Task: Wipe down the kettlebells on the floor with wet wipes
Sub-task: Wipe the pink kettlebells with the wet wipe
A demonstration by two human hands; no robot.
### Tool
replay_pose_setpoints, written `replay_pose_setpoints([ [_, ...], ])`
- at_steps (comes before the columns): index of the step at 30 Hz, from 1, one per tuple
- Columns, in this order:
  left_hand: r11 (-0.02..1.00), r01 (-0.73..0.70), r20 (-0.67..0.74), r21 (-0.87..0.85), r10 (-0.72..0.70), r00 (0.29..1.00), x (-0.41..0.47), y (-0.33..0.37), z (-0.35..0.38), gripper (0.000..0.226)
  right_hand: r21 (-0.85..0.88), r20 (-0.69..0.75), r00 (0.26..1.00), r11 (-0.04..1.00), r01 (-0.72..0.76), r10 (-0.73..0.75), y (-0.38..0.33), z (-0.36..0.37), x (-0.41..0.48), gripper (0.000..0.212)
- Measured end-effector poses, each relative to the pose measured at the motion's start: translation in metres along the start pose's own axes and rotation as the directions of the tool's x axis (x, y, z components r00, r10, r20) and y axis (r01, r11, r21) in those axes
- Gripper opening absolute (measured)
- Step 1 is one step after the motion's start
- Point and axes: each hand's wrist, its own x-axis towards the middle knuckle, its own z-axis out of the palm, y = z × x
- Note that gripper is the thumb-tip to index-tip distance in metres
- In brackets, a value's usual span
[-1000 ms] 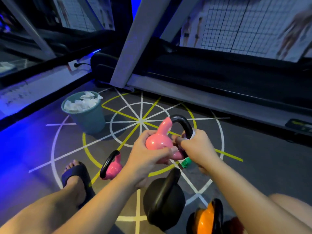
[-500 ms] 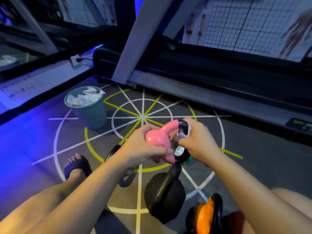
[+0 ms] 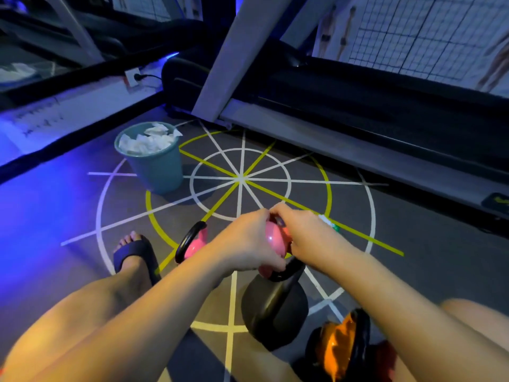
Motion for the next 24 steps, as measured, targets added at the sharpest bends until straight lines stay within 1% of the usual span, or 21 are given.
replay_pose_setpoints([
  [2, 0.995, 0.032, -0.028, -0.097, -0.034, 0.999, 0.000, -0.004, -0.005, 0.068, 0.286, 0.073, 0.997, 0.958, -0.015, -0.006, 0.009, -0.016, -0.005, 0.070],
  [3, 0.989, 0.042, -0.043, -0.141, -0.049, 0.998, -0.001, -0.005, -0.009, 0.069, 0.437, 0.088, 0.995, 0.899, -0.001, -0.041, 0.012, -0.025, -0.010, 0.071],
  [4, 0.982, 0.050, -0.045, -0.183, -0.059, 0.997, -0.002, -0.006, -0.012, 0.070, 0.595, 0.095, 0.993, 0.803, -0.007, -0.063, 0.017, -0.033, -0.014, 0.067],
  [5, 0.975, 0.055, -0.033, -0.215, -0.063, 0.997, -0.003, -0.006, -0.016, 0.070, 0.739, 0.101, 0.993, 0.673, -0.034, -0.060, 0.022, -0.039, -0.017, 0.061],
  [6, 0.968, 0.061, -0.015, -0.243, -0.067, 0.998, -0.004, -0.005, -0.019, 0.070, 0.829, 0.104, 0.993, 0.557, -0.058, -0.052, 0.027, -0.043, -0.019, 0.054],
  [7, 0.961, 0.067, 0.003, -0.268, -0.069, 0.998, -0.004, -0.004, -0.021, 0.070, 0.861, 0.086, 0.995, 0.506, -0.050, -0.048, 0.029, -0.046, -0.019, 0.046],
  [10, 0.944, 0.068, 0.018, -0.322, -0.065, 0.998, -0.006, -0.001, -0.022, 0.067, 0.805, -0.027, 0.999, 0.592, 0.048, -0.044, 0.033, -0.047, -0.018, 0.025],
  [11, 0.941, 0.066, 0.012, -0.331, -0.066, 0.998, -0.006, 0.000, -0.021, 0.066, 0.807, -0.067, 0.998, 0.587, 0.063, -0.015, 0.034, -0.044, -0.017, 0.022],
  [13, 0.950, 0.044, -0.017, -0.308, -0.052, 0.998, -0.005, 0.002, -0.016, 0.068, 0.837, -0.153, 0.984, 0.542, 0.083, 0.086, 0.032, -0.036, -0.014, 0.019],
  [14, 0.962, 0.032, -0.033, -0.272, -0.042, 0.999, -0.005, 0.002, -0.014, 0.070, 0.826, -0.210, 0.969, 0.553, 0.106, 0.127, 0.029, -0.030, -0.012, 0.015],
  [15, 0.973, 0.019, -0.043, -0.229, -0.030, 0.999, -0.004, 0.002, -0.011, 0.072, 0.789, -0.268, 0.951, 0.601, 0.128, 0.151, 0.024, -0.024, -0.009, 0.010],
  [16, 0.982, 0.008, -0.046, -0.191, -0.017, 0.999, -0.004, 0.003, -0.009, 0.073, 0.726, -0.327, 0.932, 0.674, 0.141, 0.157, 0.020, -0.018, -0.007, 0.005],
  [17, 0.986, -0.002, -0.046, -0.164, -0.006, 0.999, -0.004, 0.003, -0.007, 0.073, 0.642, -0.376, 0.916, 0.753, 0.147, 0.141, 0.017, -0.013, -0.006, 0.003],
  [18, 0.988, -0.007, -0.044, -0.157, 0.001, 0.999, -0.004, 0.003, -0.006, 0.073, 0.553, -0.393, 0.913, 0.822, 0.136, 0.113, 0.017, -0.010, -0.005, 0.007],
  [19, 0.986, 0.001, -0.039, -0.166, -0.007, 0.999, -0.003, 0.002, -0.005, 0.074, 0.473, -0.369, 0.926, 0.874, 0.114, 0.080, 0.018, -0.011, -0.006, 0.013],
  [21, 0.981, 0.022, -0.042, -0.193, -0.030, 0.999, -0.003, 0.003, -0.009, 0.073, 0.377, -0.242, 0.970, 0.922, 0.088, 0.006, 0.022, -0.018, -0.011, 0.020],
  [22, 0.978, 0.030, -0.046, -0.208, -0.040, 0.998, -0.003, 0.002, -0.011, 0.071, 0.360, -0.185, 0.982, 0.927, 0.109, -0.044, 0.024, -0.022, -0.014, 0.021],
  [24, 0.962, 0.043, -0.044, -0.269, -0.057, 0.997, -0.004, 0.001, -0.018, 0.067, 0.347, -0.181, 0.971, 0.914, 0.209, -0.154, 0.028, -0.028, -0.019, 0.031],
])
